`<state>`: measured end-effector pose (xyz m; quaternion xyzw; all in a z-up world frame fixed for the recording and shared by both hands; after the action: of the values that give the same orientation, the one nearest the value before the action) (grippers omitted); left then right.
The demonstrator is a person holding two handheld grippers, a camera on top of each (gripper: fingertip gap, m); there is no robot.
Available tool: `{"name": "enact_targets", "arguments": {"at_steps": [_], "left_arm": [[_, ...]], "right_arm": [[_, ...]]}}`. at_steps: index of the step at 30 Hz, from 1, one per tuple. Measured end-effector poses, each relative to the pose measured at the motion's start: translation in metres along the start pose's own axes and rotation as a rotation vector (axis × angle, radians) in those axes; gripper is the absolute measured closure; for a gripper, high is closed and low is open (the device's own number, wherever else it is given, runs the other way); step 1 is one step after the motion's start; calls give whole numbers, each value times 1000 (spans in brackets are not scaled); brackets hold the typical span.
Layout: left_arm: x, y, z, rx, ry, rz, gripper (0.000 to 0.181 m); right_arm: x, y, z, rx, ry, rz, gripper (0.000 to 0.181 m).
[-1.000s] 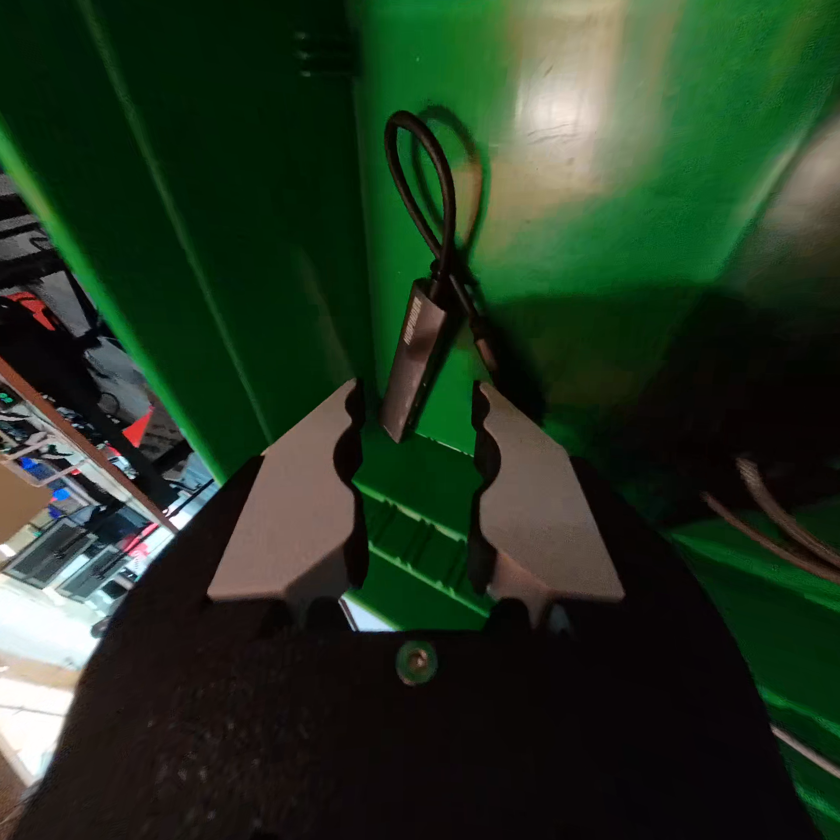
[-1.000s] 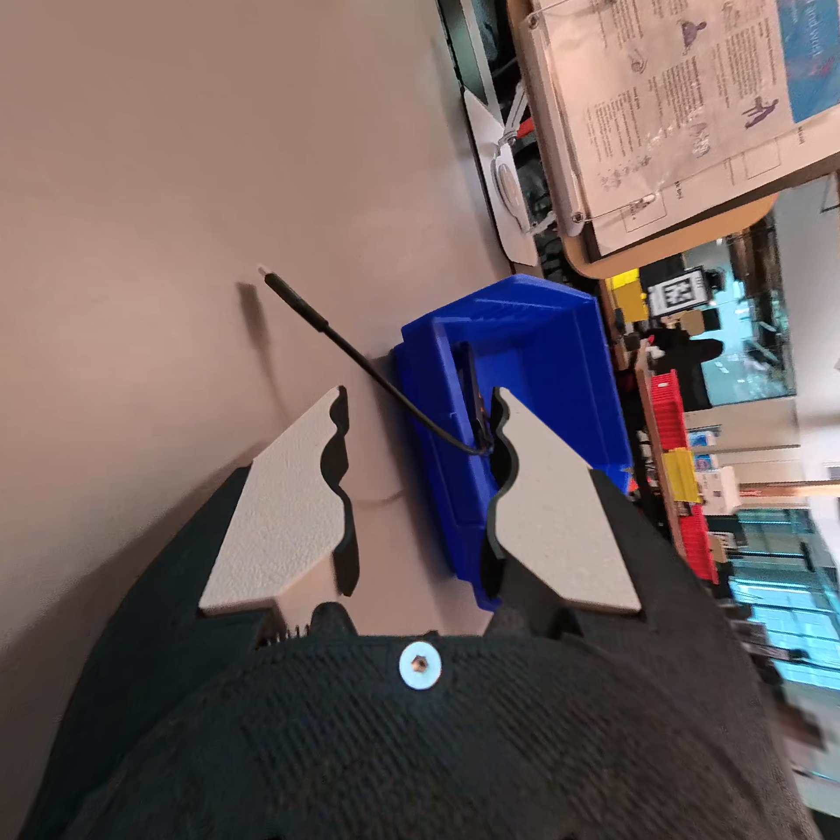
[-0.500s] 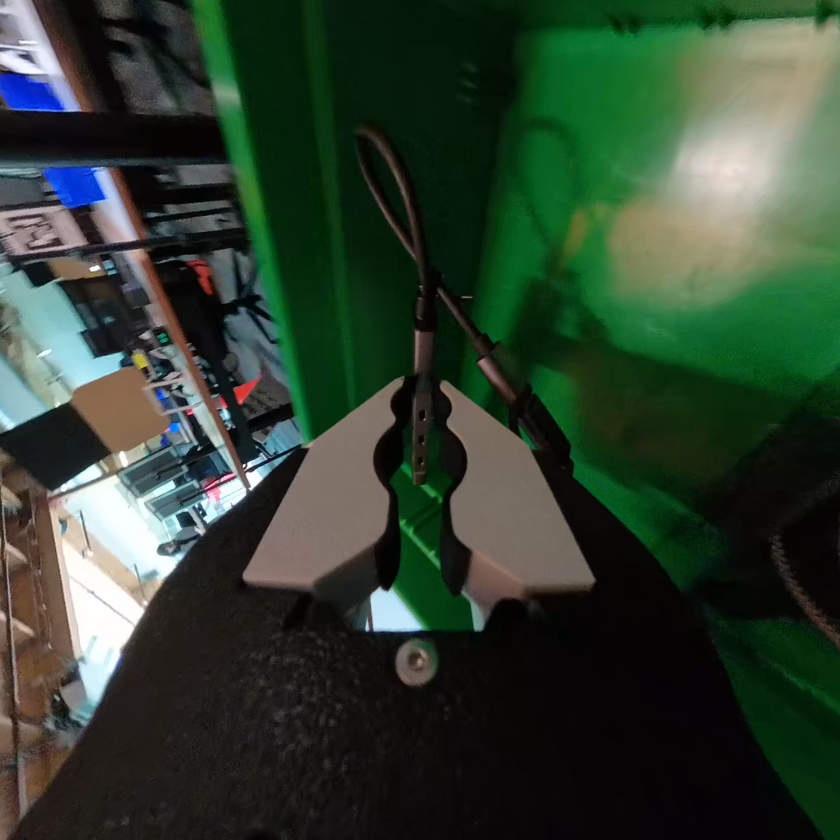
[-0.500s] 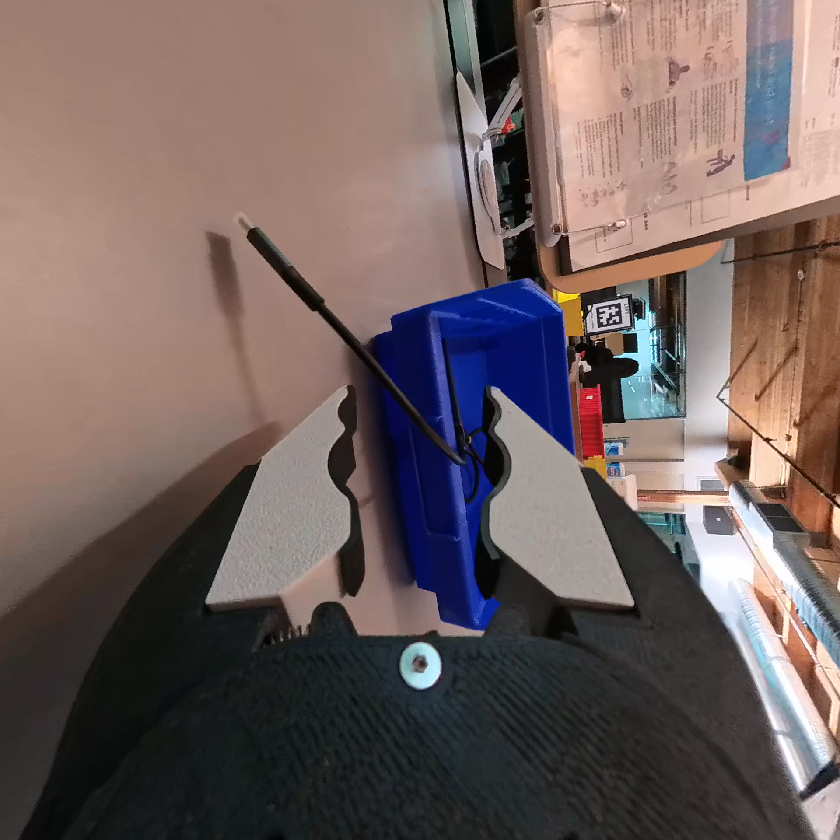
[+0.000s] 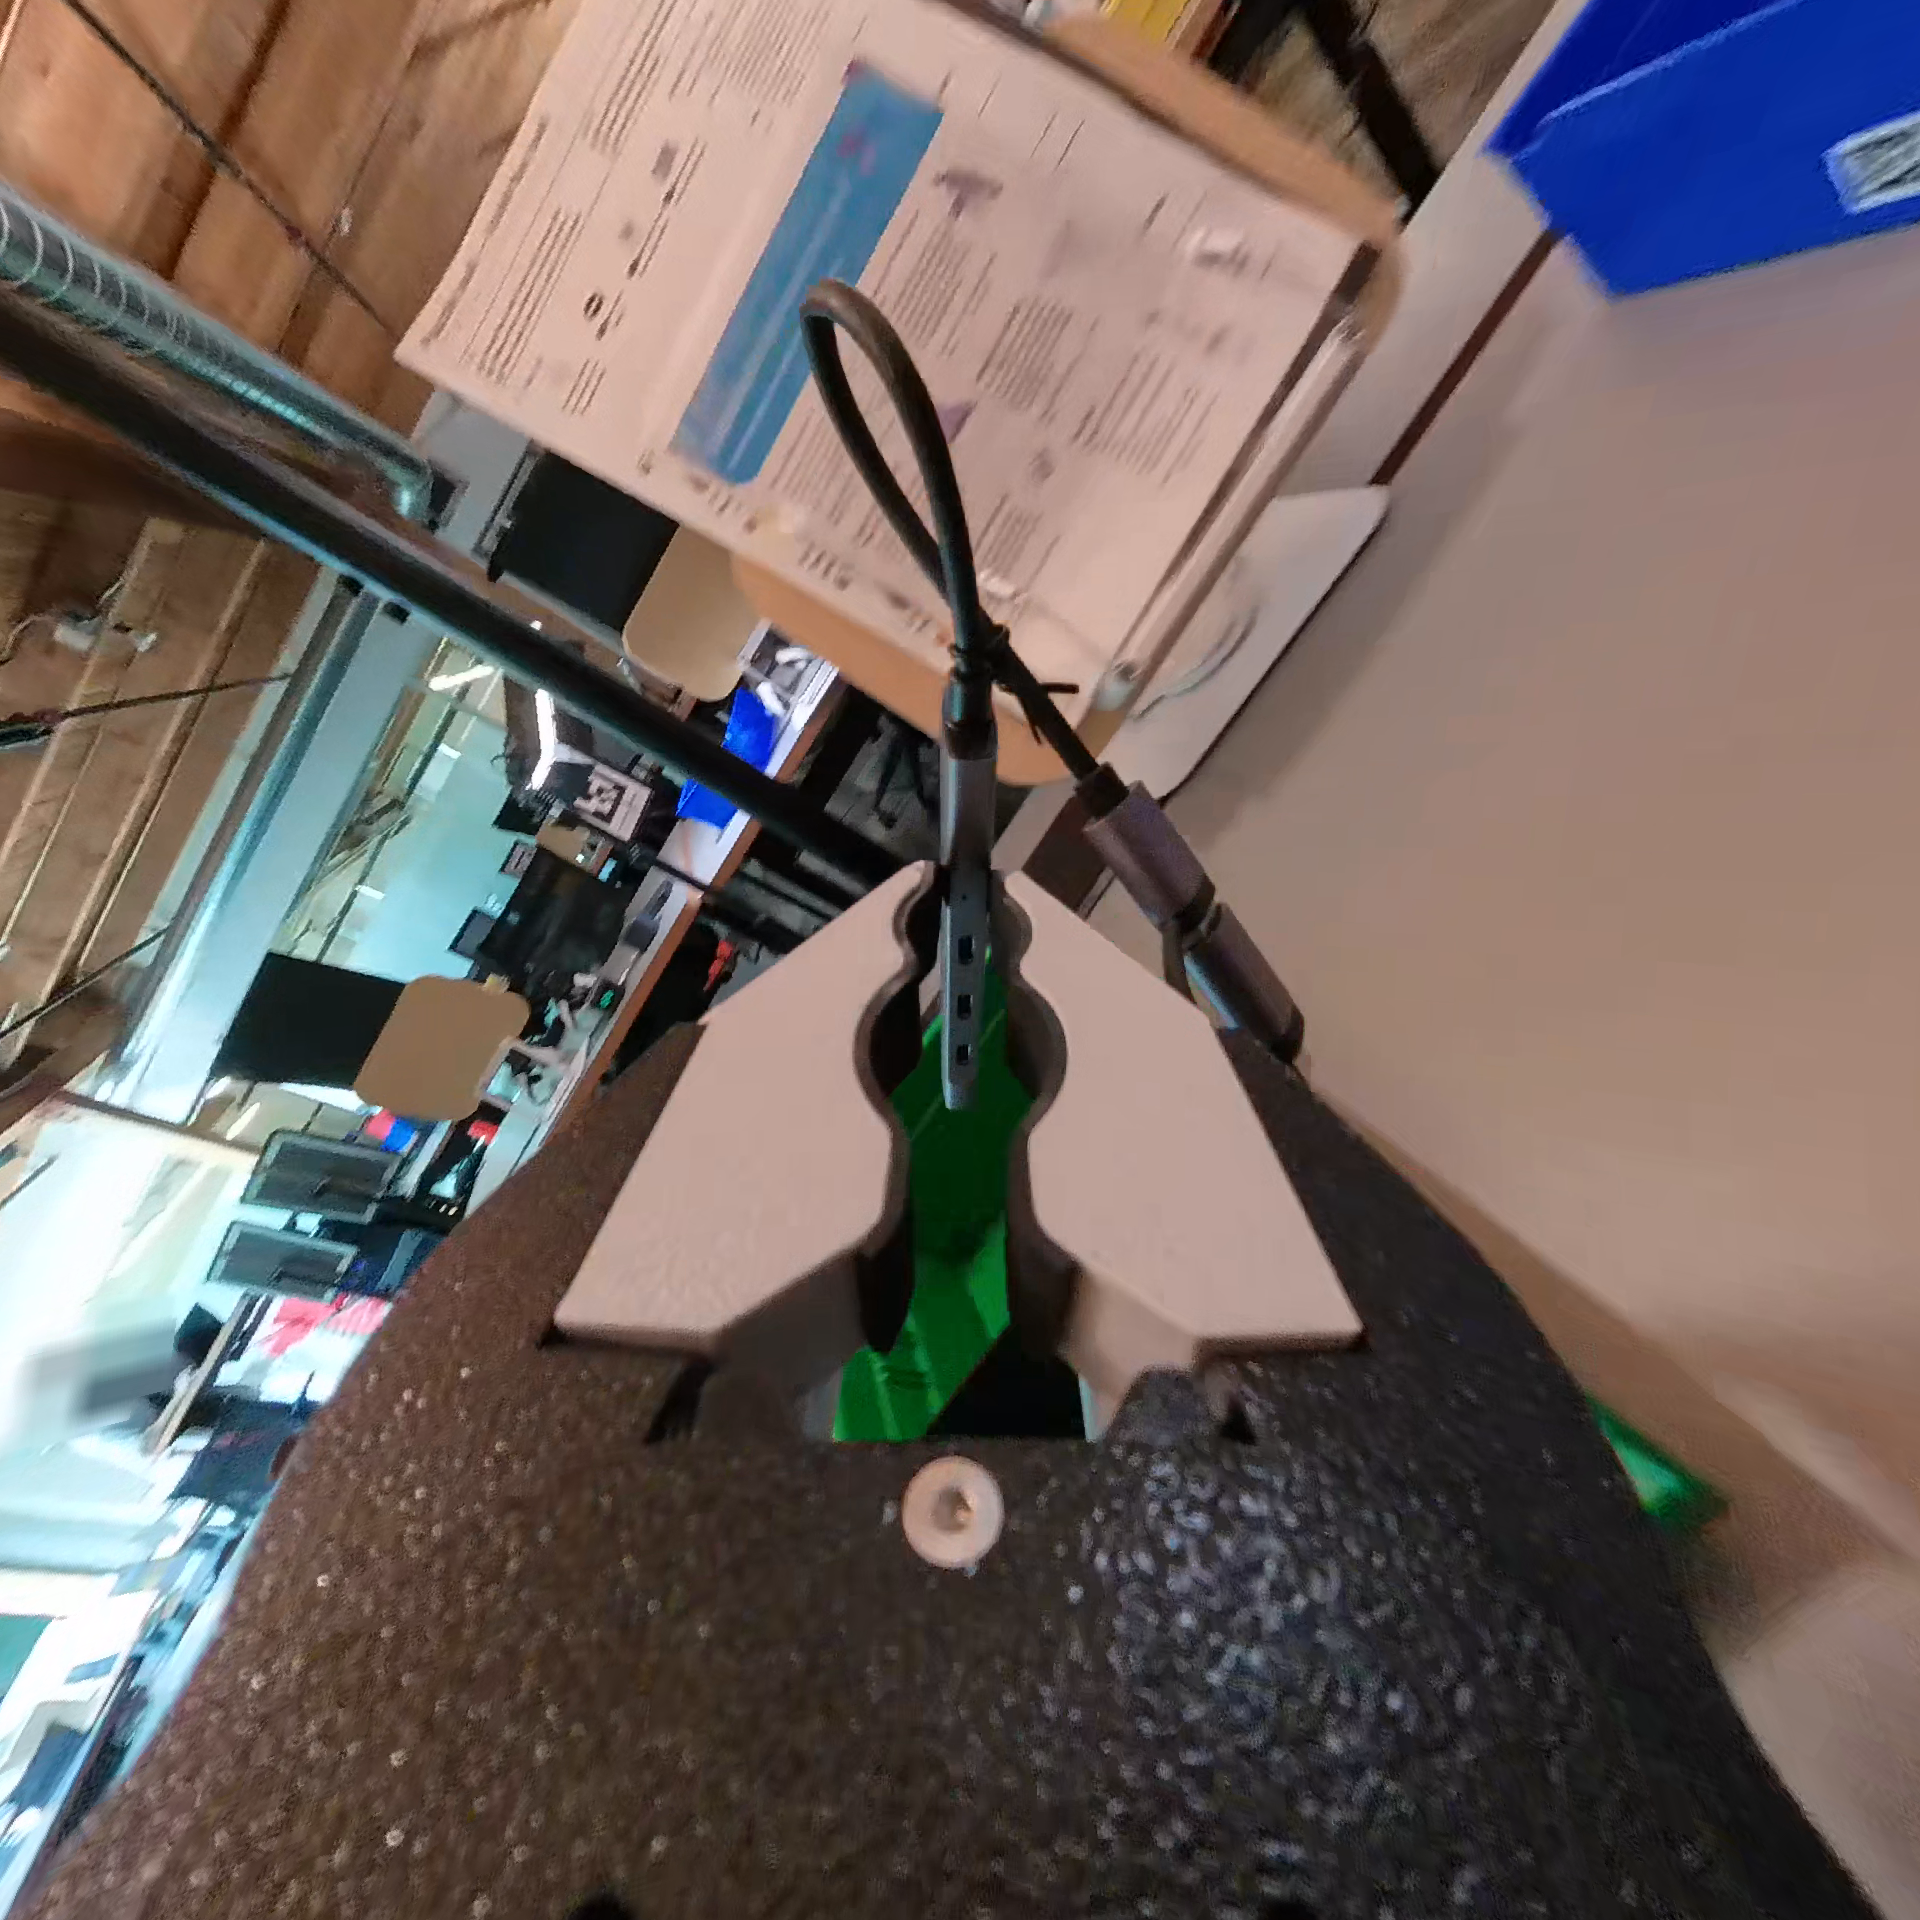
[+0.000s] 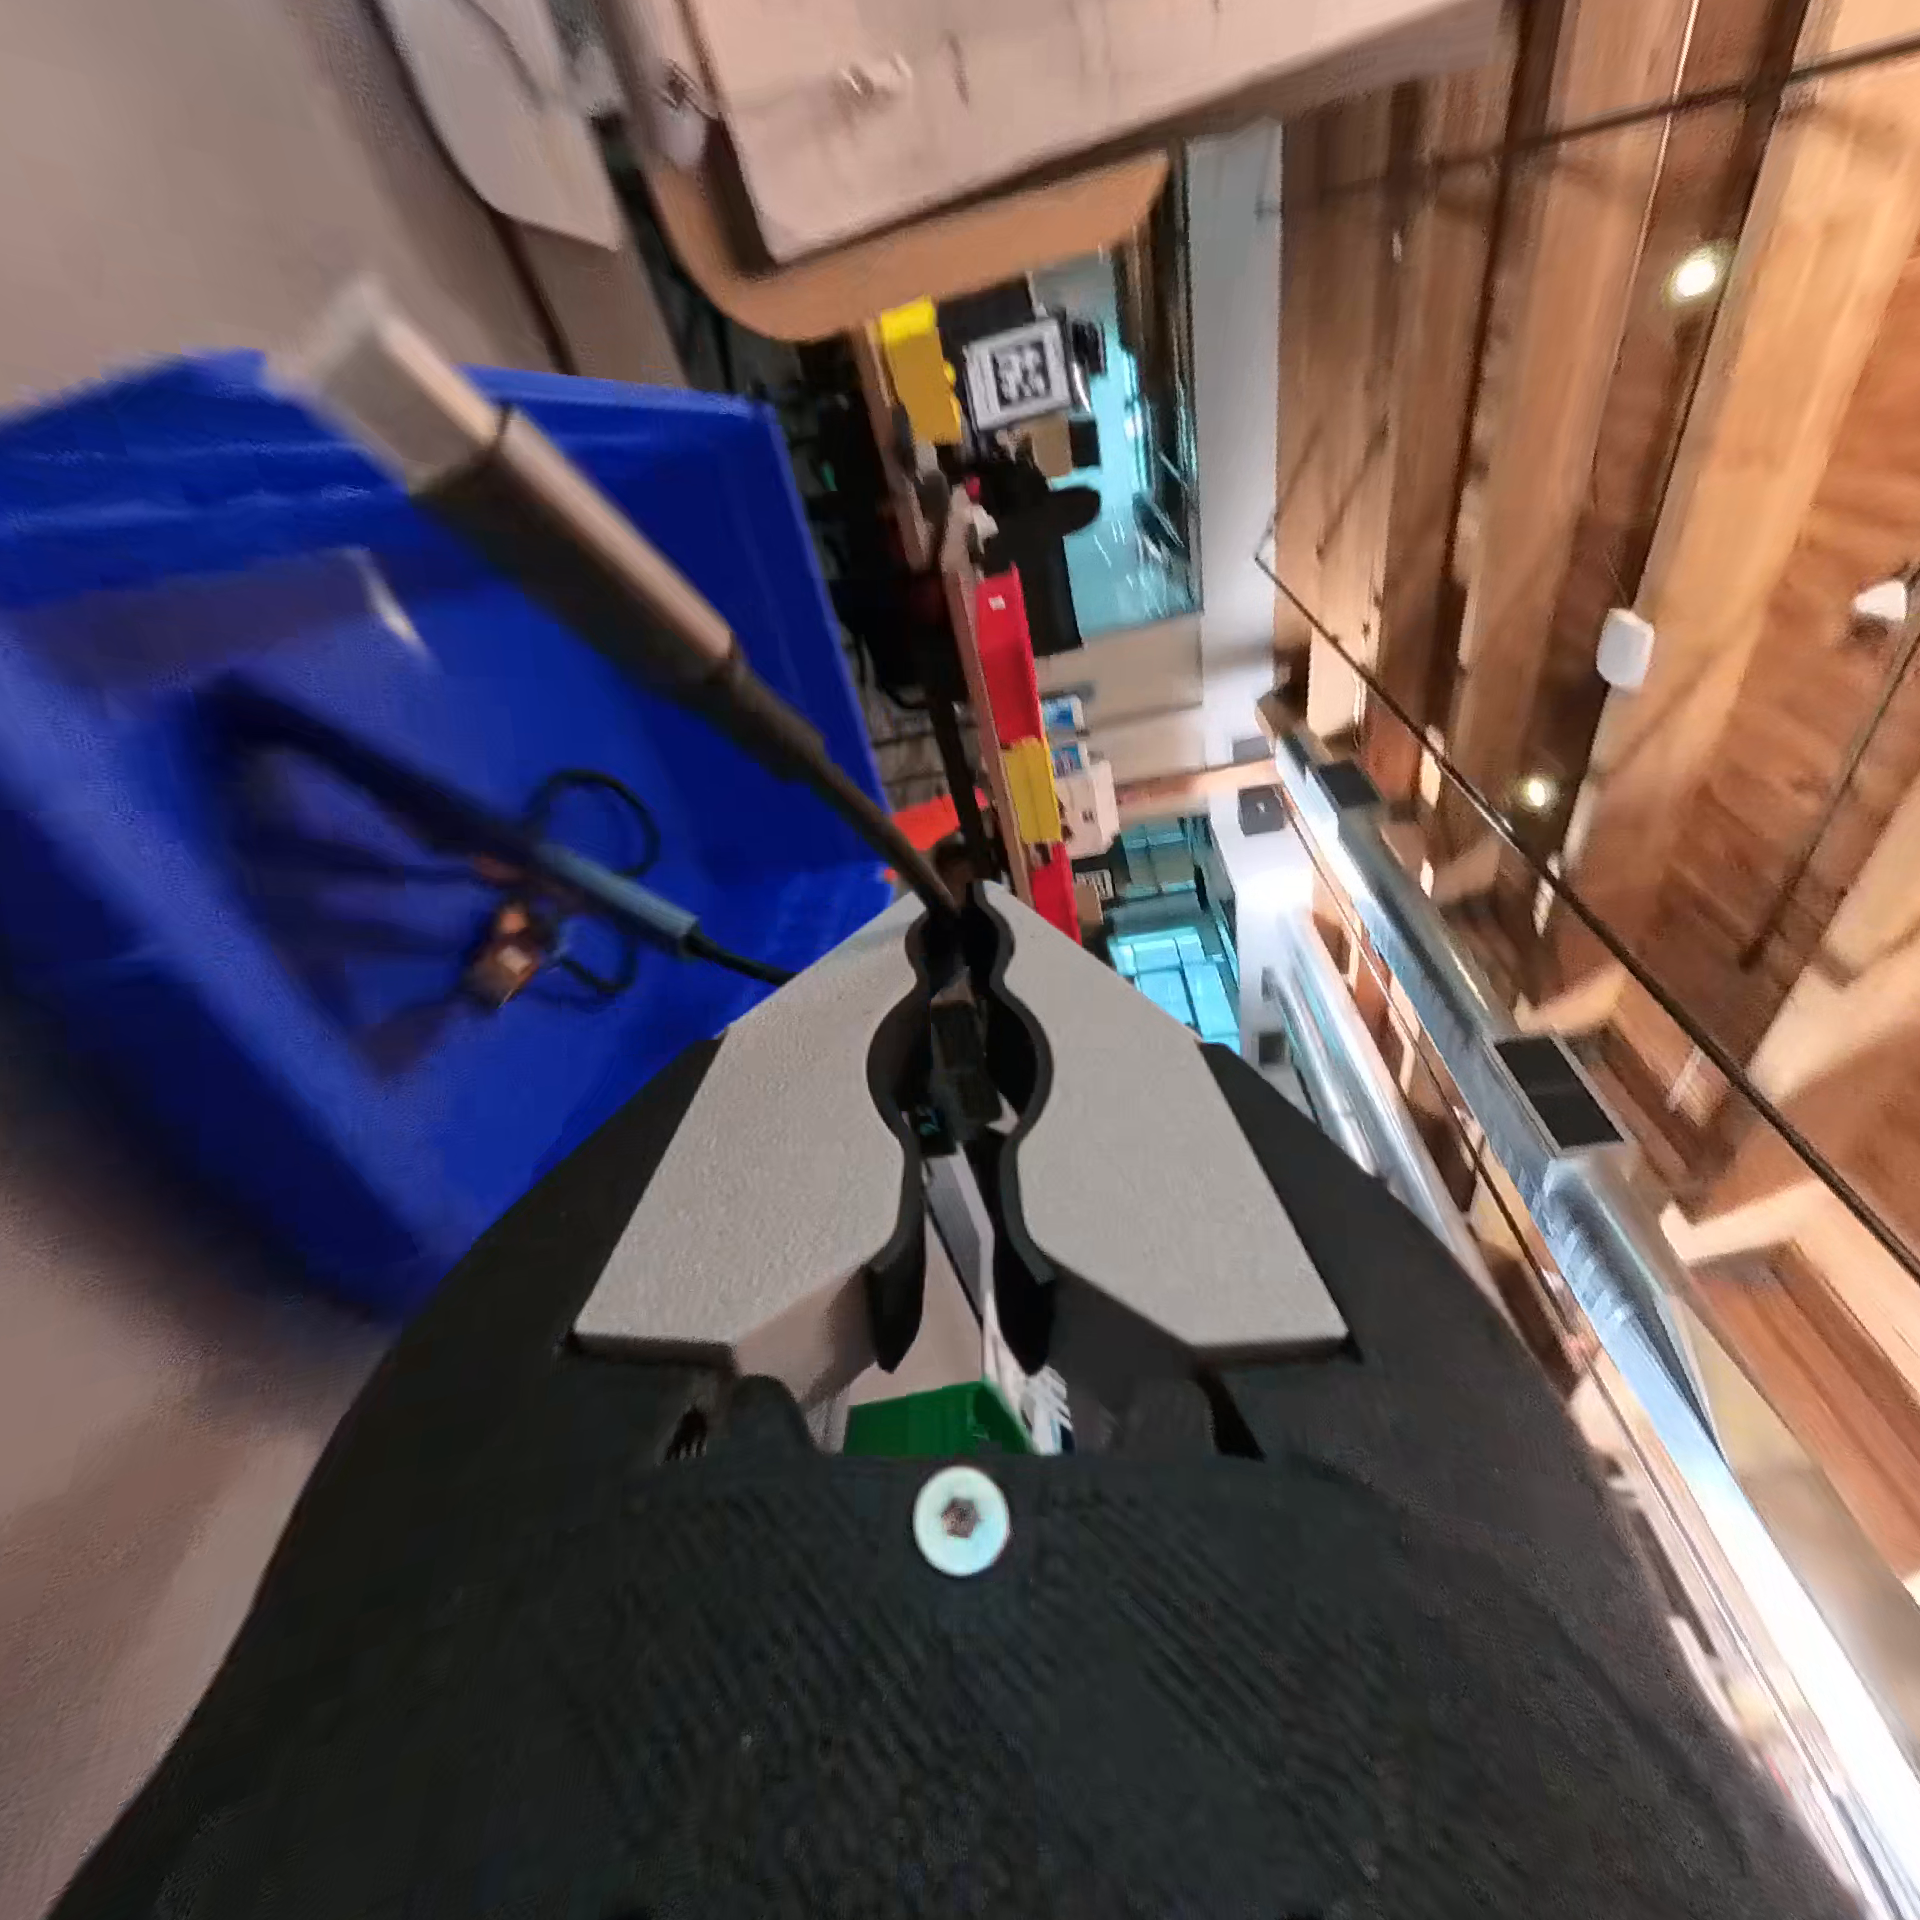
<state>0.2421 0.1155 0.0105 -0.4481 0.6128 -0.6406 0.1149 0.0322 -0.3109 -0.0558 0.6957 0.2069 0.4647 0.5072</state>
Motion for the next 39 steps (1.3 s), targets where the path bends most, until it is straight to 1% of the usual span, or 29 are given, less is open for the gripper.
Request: {"name": "enact_targets", "arguments": {"at_steps": [1,4,6,7,8,9,10,11,12,13,14,15,17,19,20,21,22,23,24,25,26,27,29,31,33,35,36,37,39], "left_arm": [[7,9,-4,-5,17,-3,175],[21,31,-11,-34,35,-26,175],[26,41,-14,-60,51,-61,175],[29,46,-16,-76,58,-89,174],[31,49,-18,-91,70,-119,174],[33,52,-20,-107,86,-149,174],[35,55,-21,-126,99,-172,174],[36,58,-22,-136,102,-185,174],[35,60,-23,-135,97,-190,174],[34,61,-24,-138,88,-191,174],[32,63,-25,-147,84,-193,174],[31,65,-27,-154,87,-194,174],[28,69,-28,-167,84,-189,174],[24,72,-29,-181,71,-184,174],[23,73,-29,-179,69,-185,174],[22,73,-29,-182,69,-192,175],[23,74,-30,-188,74,-204,175],[24,75,-30,-191,87,-216,175],[25,75,-30,-193,98,-227,175],[26,76,-29,-196,102,-236,174],[28,77,-28,-201,103,-242,174],[30,78,-27,-201,106,-244,174],[34,79,-26,-203,112,-243,175],[39,81,-25,-210,120,-241,174],[43,83,-24,-222,120,-231,175],[44,85,-24,-235,118,-224,174],[44,86,-24,-242,116,-219,174],[44,88,-24,-248,114,-211,174],[44,89,-24,-248,111,-200,175]], "right_arm": [[2,10,17,-14,-15,-2,180],[0,27,75,76,-128,41,180],[6,32,108,217,-125,145,179],[8,36,122,262,-128,193,180],[8,39,137,275,-138,235,179],[6,34,151,335,-154,267,179],[2,20,159,454,-186,296,167],[-1,4,162,598,-237,321,154],[-1,-9,162,702,-263,335,143],[1,-20,159,783,-259,335,127],[5,-28,154,843,-229,328,111],[9,-30,149,855,-191,310,105],[7,-25,145,797,-163,275,107],[-4,-18,141,756,-229,254,100],[-11,-15,140,725,-272,235,102],[-19,-10,140,670,-307,208,117],[-27,-2,142,584,-327,182,144],[-33,10,147,480,-333,192,166],[-38,17,150,427,-338,231,174],[-42,17,150,448,-346,260,181],[-44,11,148,505,-347,252,172],[-45,4,146,555,-346,202,161],[-46,-9,137,650,-353,51,131],[-42,-11,127,692,-335,-81,120],[-38,2,117,678,-325,-179,107],[-44,23,109,618,-406,-281,97],[-51,30,103,617,-463,-322,89],[-56,33,98,637,-489,-339,85],[-64,28,93,698,-472,-307,82]]}}
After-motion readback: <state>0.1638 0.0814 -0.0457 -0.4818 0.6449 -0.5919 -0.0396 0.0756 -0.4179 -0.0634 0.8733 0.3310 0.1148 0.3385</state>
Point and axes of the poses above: each gripper's, where its closed fingertips meet, z out along the fingers, x out of its top, y = z × x across the jaws, the point moved 6 cm from there along -z, back along the fingers, and after that the axes turned 13 degrees about z, right-handed, at the moved point
